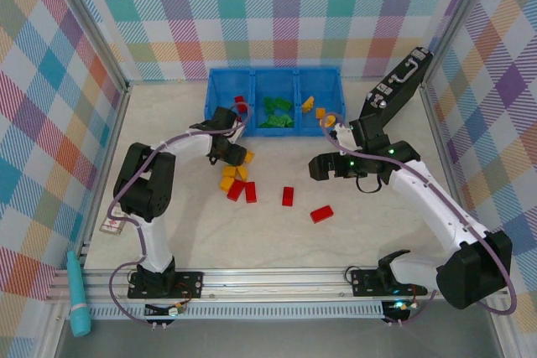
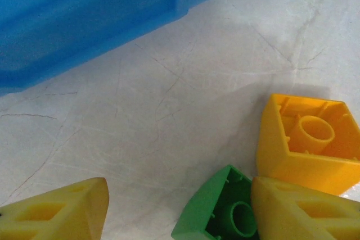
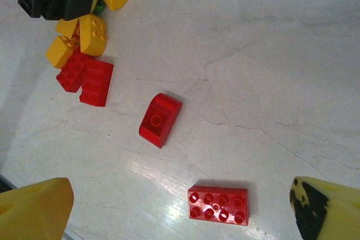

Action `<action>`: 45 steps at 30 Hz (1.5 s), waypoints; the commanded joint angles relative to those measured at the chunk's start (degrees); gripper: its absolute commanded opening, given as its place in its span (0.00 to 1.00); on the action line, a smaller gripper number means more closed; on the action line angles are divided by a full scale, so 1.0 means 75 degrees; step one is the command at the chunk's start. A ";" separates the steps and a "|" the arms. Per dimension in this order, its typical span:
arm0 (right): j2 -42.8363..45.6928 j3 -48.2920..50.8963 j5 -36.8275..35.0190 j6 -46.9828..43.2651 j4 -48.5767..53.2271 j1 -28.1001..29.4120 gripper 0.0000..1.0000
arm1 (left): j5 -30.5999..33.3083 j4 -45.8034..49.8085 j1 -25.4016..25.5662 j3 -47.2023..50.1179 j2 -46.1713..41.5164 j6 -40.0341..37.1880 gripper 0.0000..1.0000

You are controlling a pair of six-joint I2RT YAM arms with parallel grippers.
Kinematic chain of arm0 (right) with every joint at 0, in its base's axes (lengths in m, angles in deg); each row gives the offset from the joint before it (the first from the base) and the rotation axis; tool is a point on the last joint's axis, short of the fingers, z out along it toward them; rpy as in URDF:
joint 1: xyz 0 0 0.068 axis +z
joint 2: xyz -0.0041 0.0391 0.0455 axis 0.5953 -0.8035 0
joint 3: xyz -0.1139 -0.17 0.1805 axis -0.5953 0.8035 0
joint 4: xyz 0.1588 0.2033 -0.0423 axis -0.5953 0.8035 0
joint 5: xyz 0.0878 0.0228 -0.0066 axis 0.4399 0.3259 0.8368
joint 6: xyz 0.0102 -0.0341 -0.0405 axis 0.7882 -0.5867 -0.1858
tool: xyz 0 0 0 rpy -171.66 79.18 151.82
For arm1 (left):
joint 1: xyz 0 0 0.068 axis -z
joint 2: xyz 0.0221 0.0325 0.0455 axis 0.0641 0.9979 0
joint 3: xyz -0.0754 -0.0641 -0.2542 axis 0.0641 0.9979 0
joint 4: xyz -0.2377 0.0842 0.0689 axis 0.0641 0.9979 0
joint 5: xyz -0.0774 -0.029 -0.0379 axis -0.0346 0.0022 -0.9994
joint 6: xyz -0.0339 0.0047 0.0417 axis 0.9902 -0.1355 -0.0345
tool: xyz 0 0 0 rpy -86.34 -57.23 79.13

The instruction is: Sort the legos into containers by color

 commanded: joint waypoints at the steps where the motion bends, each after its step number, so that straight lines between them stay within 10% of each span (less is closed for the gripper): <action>1: -0.0080 -0.0185 0.0081 0.0017 -0.0088 0.0056 0.99 | 0.0196 0.0303 -0.0125 -0.0236 0.0190 0.0093 0.66; 31: -0.0266 -0.0362 -0.0037 0.0020 -0.0124 0.0080 0.99 | -0.0625 0.0831 -0.0507 -0.0233 0.0496 0.0083 0.44; 45: -0.0048 -0.0239 -0.0130 0.0019 -0.0118 0.0077 0.99 | -0.0984 0.1250 -0.0508 -0.0671 -0.1143 0.1181 0.40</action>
